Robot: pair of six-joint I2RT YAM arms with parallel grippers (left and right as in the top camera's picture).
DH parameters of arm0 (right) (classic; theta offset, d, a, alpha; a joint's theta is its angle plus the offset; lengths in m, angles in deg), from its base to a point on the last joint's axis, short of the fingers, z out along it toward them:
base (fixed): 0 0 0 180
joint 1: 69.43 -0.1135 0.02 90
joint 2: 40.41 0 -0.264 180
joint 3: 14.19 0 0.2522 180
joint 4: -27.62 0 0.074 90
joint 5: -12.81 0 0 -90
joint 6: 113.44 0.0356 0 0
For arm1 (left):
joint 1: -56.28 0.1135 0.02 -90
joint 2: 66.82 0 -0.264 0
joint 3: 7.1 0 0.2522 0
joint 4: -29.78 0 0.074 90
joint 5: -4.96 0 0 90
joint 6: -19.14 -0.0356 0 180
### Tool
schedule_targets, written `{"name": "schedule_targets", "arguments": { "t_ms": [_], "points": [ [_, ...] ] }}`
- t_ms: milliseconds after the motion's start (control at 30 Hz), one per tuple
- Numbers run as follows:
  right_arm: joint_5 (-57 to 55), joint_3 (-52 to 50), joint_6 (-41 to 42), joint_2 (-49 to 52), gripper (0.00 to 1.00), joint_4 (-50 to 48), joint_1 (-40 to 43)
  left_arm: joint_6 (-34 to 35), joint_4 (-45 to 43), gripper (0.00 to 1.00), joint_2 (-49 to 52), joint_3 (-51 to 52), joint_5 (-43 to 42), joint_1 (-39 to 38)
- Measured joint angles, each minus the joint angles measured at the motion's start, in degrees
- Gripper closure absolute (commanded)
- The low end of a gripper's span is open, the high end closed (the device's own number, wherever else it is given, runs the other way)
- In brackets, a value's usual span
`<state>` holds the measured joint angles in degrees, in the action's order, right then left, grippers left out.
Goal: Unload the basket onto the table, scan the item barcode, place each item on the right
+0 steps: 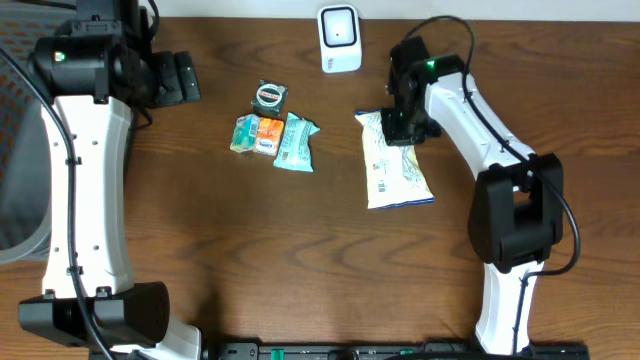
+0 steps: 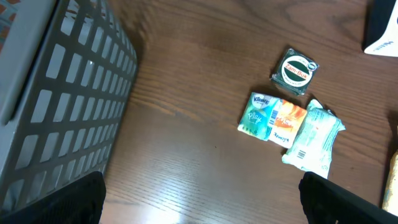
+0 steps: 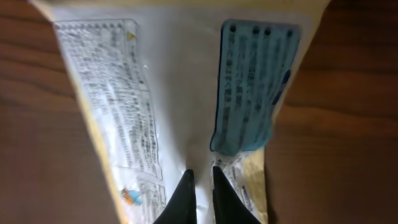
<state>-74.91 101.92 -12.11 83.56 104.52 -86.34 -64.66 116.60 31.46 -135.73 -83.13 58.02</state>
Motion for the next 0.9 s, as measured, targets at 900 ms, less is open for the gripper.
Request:
{"name": "schedule_targets", "arguments": {
  "t_ms": [900],
  "points": [
    [9.2,4.6,3.9,0.0,0.85,4.5,-0.6,0.0,0.0,0.02,0.0,0.0,0.0,0.0]
  ]
}}
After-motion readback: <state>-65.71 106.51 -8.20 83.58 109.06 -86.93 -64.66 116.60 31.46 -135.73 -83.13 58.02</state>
